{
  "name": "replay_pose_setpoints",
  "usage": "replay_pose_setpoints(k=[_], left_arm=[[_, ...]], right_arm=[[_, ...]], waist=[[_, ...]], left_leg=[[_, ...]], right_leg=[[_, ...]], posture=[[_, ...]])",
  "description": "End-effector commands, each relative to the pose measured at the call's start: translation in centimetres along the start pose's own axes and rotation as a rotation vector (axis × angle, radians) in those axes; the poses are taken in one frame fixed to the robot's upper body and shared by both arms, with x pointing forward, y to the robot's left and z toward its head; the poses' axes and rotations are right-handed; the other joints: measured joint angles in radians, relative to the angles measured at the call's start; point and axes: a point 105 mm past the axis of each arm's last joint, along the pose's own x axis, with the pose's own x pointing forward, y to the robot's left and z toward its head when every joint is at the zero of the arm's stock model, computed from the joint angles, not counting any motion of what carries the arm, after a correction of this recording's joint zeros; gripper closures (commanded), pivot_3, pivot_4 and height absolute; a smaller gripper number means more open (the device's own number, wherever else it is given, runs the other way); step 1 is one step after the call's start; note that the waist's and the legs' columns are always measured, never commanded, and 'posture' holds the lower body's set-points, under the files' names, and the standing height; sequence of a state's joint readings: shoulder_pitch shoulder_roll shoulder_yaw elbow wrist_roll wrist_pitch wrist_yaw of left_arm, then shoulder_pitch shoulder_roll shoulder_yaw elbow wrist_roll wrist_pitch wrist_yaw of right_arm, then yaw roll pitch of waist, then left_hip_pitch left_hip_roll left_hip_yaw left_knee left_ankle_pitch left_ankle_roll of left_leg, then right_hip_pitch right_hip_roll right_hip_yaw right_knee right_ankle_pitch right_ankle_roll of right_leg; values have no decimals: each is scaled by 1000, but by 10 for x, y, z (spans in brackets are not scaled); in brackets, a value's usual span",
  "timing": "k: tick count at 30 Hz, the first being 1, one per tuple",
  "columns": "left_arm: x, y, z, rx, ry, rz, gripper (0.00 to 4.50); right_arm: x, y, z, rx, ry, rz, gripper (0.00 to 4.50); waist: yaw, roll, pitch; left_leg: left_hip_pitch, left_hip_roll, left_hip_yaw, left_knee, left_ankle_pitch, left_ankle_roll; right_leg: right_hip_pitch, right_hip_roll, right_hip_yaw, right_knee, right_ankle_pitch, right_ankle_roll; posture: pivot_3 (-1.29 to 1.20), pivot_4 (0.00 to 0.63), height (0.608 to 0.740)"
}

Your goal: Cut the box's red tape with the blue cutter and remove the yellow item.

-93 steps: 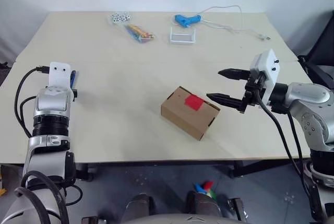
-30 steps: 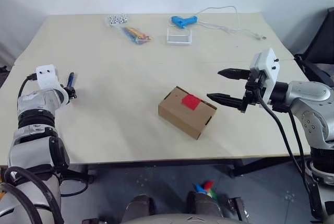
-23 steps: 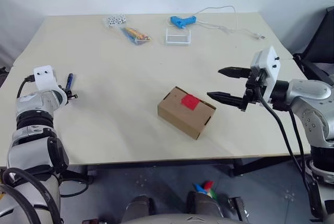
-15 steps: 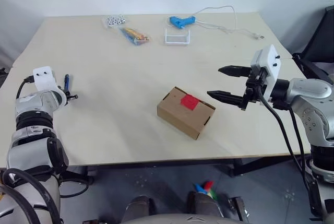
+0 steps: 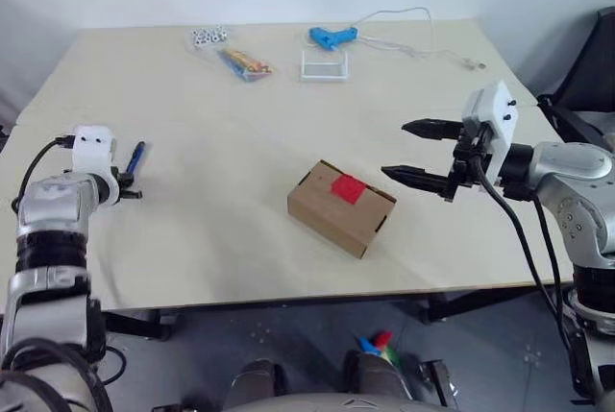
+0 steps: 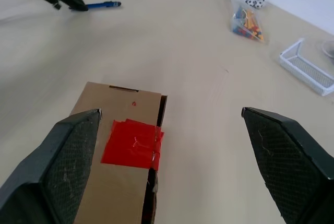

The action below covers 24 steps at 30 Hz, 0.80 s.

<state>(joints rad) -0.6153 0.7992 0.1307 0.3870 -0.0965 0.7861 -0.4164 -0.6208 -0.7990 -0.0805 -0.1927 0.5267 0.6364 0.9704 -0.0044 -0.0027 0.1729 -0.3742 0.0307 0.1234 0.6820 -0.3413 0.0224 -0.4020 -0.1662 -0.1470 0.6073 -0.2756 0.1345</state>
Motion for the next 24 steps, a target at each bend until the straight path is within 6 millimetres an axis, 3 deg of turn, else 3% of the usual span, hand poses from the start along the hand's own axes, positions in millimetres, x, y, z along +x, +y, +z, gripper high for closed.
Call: replay_pose_setpoints(k=[1, 5, 10, 14, 17, 24], left_arm=[[-14, -34, 3, 171, -92, -194, 3646], [-48, -72, 7, 394, -292, -468, 3646], [-63, -84, 4, 463, -366, -580, 3646], [-86, -115, -8, 696, -443, -889, 3646], [-89, -125, -11, 769, -452, -974, 3668], [-93, -141, -15, 885, -486, -1063, 3668]], right_arm=[[-3, 0, 16, -65, -26, 9, 0], [2, 8, 23, -87, -34, 56, 0], [4, 12, 27, -92, -39, 83, 0], [23, 42, 35, -95, 7, 192, 0], [30, 65, 40, -121, -1, 281, 544], [51, 95, 33, -244, 47, 356, 2916]], waist=[[1, 0, 0], [3, 0, 1], [3, -1, 1], [-2, 0, 2], [0, 0, 2], [1, 0, 2]], left_leg=[[0, 0, 0, 0, 0, 0], [-3, 1, 1, 0, 0, 0], [-12, 1, 1, 3, 0, 0], [-13, 1, 2, 2, 0, 0], [-13, 1, 2, 2, 0, 0], [-14, 1, 3, 2, -1, 1]], right_leg=[[0, 0, 0, 0, 0, 0], [-4, 0, 1, -1, 0, 0], [-12, 0, 0, -1, 0, -1], [-13, 0, 0, -1, 0, -1], [-14, 1, -1, -1, 0, -1], [-13, 1, -1, -1, 0, -1]], posture=[[0, 150, 740], [0, 150, 740], [0, 150, 740], [0, 150, 740], [0, 150, 740], [0, 150, 740]])
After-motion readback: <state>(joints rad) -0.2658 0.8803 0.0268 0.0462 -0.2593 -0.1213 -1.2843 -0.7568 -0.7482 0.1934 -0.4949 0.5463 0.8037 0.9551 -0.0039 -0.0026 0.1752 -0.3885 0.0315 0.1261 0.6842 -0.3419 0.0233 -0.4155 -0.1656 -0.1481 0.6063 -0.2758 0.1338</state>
